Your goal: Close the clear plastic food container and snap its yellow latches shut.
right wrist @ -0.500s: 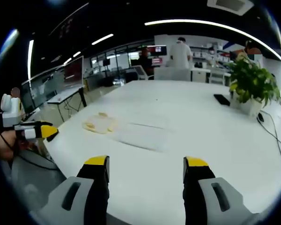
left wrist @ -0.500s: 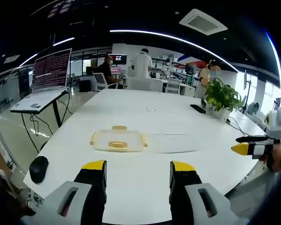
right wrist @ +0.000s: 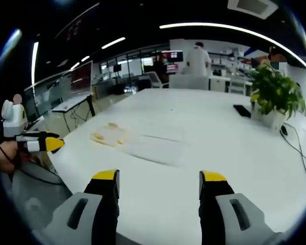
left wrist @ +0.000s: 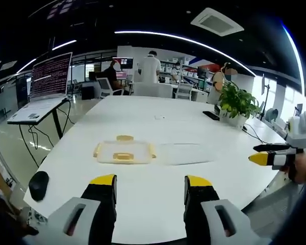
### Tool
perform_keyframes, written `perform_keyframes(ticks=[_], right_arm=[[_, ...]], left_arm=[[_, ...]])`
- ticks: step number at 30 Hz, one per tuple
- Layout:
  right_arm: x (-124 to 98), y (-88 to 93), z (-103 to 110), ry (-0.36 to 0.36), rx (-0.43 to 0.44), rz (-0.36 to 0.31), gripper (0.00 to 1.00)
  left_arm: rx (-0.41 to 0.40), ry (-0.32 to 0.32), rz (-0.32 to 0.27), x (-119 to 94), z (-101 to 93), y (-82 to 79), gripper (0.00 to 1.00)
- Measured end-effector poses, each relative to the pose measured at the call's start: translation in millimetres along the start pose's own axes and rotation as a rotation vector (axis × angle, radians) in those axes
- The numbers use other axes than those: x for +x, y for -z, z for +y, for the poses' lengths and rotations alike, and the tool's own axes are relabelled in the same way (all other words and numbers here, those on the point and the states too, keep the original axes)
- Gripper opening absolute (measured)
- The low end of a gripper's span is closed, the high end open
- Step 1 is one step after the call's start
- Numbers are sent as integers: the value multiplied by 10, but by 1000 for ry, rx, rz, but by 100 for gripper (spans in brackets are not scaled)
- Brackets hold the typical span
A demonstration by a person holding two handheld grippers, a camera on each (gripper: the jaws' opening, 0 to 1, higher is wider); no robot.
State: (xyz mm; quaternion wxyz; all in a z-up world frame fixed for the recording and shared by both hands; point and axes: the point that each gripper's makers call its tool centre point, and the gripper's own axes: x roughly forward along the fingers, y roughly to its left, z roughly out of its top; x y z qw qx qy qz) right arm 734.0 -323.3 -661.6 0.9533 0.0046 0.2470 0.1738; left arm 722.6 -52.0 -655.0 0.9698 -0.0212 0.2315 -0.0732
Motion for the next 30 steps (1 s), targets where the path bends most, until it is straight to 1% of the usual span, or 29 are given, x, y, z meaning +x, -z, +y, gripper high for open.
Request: perform_keyframes(ticks=[15, 24, 30], right_arm=[[13, 27, 14, -7, -19, 15, 60], [33, 68, 55, -18, -36, 35, 60], [46, 90, 62, -21, -42, 46, 60]], left_arm=[[-5, 0, -9, -1, -2, -15, 47], [-7, 8, 7, 14, -12, 16, 47], [-11, 2, 11, 18, 8, 19, 47]])
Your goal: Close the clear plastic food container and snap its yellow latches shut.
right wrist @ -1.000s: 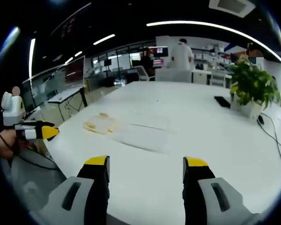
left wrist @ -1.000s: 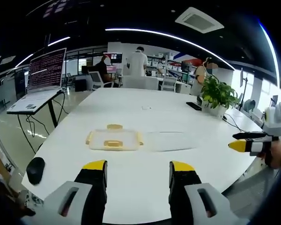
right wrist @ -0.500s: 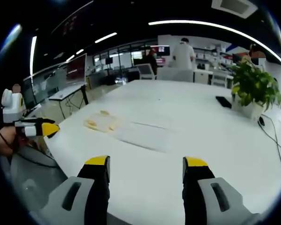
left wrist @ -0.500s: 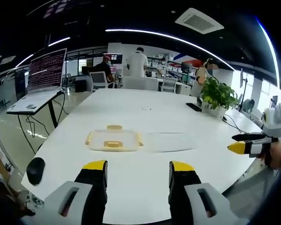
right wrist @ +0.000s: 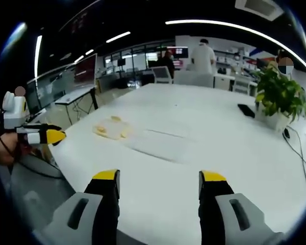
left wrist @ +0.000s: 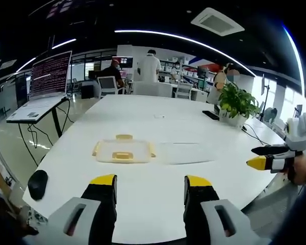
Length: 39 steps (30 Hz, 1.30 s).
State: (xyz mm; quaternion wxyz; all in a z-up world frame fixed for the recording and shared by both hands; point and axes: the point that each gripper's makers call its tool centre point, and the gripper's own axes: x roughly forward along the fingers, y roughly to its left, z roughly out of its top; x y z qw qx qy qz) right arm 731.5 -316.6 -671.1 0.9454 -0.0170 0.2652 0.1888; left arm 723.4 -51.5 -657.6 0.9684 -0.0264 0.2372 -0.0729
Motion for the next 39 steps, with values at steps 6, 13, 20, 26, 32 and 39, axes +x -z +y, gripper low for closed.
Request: perform_keyframes(ticks=[6, 13, 20, 26, 32, 39], right_arm=[[9, 12, 0, 1, 3, 9, 60], [5, 29, -12, 3, 8, 15, 60], [12, 51, -29, 6, 20, 27, 60], [25, 72, -28, 2, 37, 42, 61], [32, 76, -15, -5, 37, 53, 61], [59, 68, 9, -20, 14, 71, 60]], left_arm=[[-6, -10, 9, 10, 21, 13, 47], [-15, -12, 16, 20, 19, 27, 47], [-17, -5, 22, 28, 16, 35, 48], [-36, -3, 41, 26, 30, 58, 49], [-17, 14, 92, 54, -13, 128, 49], [4, 50, 109, 73, -64, 130, 50]])
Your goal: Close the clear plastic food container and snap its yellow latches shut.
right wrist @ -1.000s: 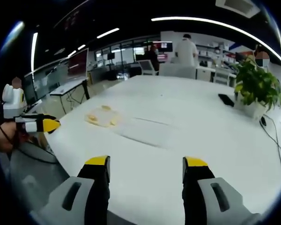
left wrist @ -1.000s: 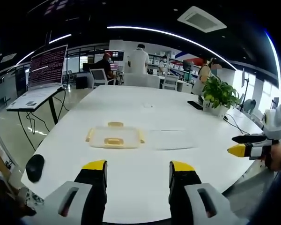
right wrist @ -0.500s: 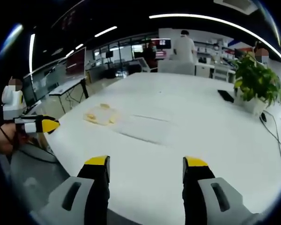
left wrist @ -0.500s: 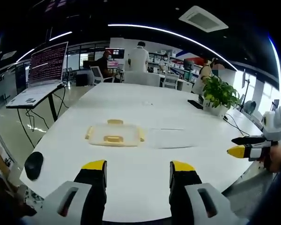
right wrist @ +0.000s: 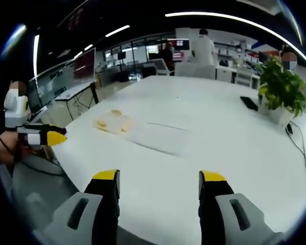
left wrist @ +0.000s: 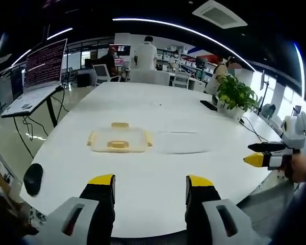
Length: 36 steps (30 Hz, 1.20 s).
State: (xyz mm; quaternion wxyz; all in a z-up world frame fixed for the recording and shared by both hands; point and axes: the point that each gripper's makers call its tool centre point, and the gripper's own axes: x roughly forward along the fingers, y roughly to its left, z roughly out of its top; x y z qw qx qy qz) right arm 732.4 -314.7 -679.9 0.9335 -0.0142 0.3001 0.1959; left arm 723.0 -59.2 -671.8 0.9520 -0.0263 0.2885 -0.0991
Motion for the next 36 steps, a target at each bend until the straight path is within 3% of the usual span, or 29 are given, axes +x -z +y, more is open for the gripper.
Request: perform_keyframes(ticks=[5, 23, 36], right_arm=[[45, -69, -10, -17, -12, 7, 59], [276, -260, 153, -125, -58, 55, 57], [518, -374, 262, -201, -146, 112, 56]], left_arm=[[20, 21, 12, 36, 3, -4, 50], [64, 36, 23, 182, 287, -162, 51], [81, 50, 54, 333, 466, -182, 51]])
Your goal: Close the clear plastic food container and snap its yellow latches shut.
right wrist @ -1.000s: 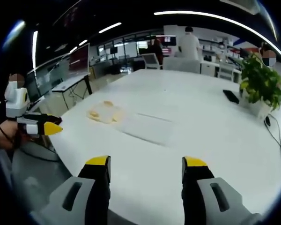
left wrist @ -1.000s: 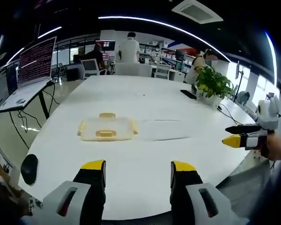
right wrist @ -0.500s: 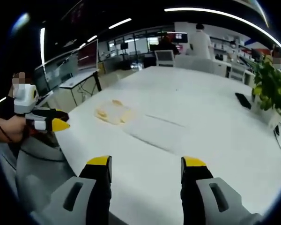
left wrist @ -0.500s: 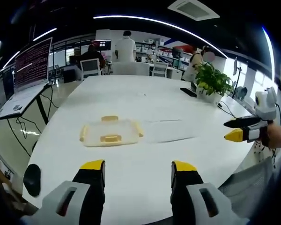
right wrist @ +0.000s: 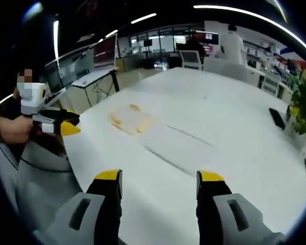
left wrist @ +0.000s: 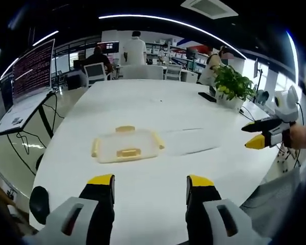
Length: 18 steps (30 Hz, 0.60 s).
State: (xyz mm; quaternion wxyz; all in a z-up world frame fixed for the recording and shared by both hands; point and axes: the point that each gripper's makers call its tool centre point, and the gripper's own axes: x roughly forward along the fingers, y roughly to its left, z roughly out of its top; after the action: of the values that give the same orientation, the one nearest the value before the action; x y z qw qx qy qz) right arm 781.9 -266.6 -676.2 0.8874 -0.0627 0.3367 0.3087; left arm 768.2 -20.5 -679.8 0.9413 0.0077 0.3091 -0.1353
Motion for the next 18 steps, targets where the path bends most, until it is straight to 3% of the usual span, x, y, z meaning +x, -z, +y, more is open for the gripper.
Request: perform_keyframes(ticks=[7, 18], right_arm=[[156, -102, 136, -82, -71, 39, 50], [381, -358, 278, -180, -144, 72, 50]], left_arm=[[44, 25, 6, 106, 86, -137, 51], [154, 126, 48, 289, 181, -294, 51]])
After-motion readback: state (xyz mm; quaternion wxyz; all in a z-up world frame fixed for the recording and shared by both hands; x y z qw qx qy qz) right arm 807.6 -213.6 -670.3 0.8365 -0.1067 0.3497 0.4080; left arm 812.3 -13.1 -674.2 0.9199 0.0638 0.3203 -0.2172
